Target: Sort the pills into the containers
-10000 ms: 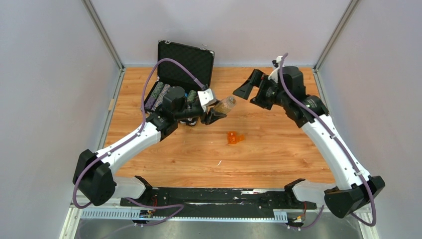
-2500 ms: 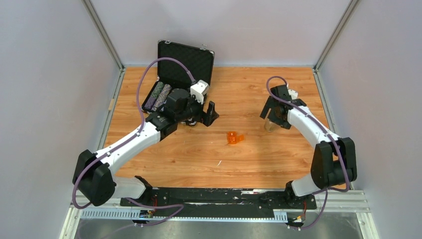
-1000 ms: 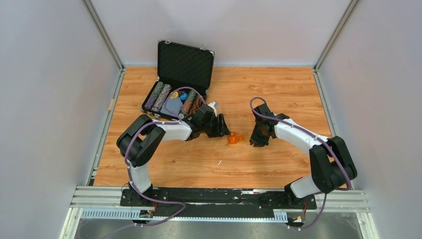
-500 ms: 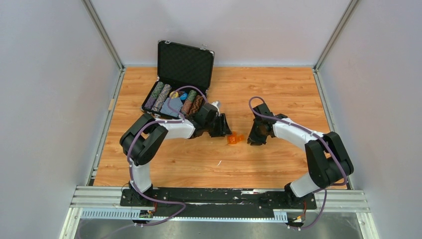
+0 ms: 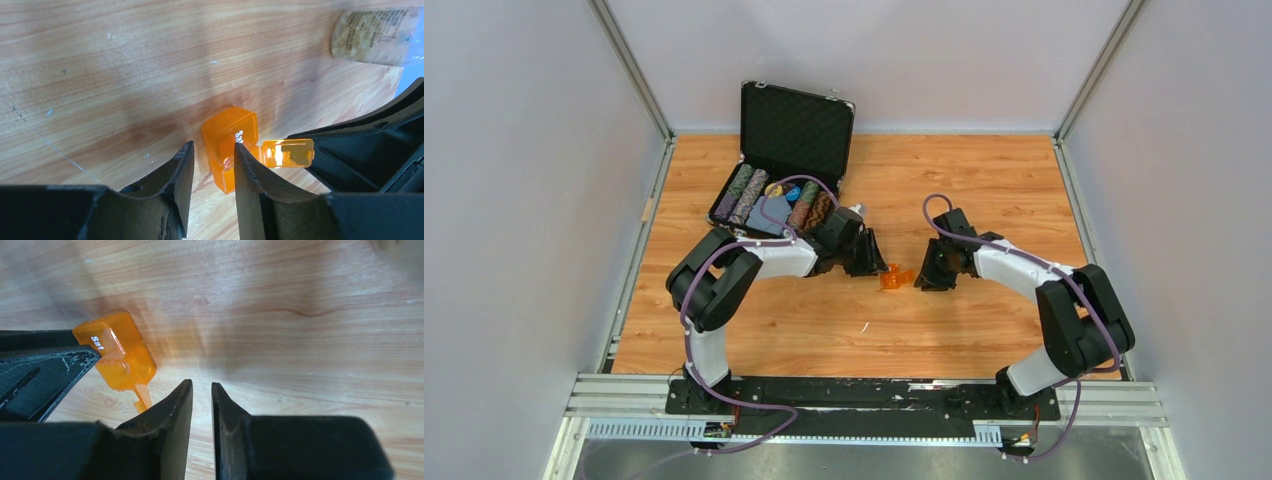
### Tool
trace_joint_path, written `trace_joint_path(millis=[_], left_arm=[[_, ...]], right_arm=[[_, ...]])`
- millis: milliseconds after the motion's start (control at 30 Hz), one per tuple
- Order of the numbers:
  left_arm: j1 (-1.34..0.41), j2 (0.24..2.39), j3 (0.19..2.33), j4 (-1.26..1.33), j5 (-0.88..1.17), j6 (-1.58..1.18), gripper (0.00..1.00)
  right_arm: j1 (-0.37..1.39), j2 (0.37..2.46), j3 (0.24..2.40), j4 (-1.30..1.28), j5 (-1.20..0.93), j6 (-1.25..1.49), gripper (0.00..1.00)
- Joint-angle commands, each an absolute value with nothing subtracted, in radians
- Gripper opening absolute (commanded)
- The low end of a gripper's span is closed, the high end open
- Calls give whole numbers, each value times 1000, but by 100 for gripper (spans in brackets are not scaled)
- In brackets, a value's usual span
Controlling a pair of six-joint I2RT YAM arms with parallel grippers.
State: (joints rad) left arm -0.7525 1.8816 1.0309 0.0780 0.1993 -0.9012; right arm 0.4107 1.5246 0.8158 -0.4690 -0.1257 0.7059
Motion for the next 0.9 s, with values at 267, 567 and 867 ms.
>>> trace_joint_path(millis=[267,567,867], left_arm=[[-756,1912,1034,67,169,-961,49],[-756,1929,1031,84,167,-972,49],[-756,1953,1033,12,133,-944,43]], right_arm=[[407,1496,792,-412,-165,672,25],[407,1508,785,-405,-156,674,25],[408,1511,778,-395,-147,705,24]])
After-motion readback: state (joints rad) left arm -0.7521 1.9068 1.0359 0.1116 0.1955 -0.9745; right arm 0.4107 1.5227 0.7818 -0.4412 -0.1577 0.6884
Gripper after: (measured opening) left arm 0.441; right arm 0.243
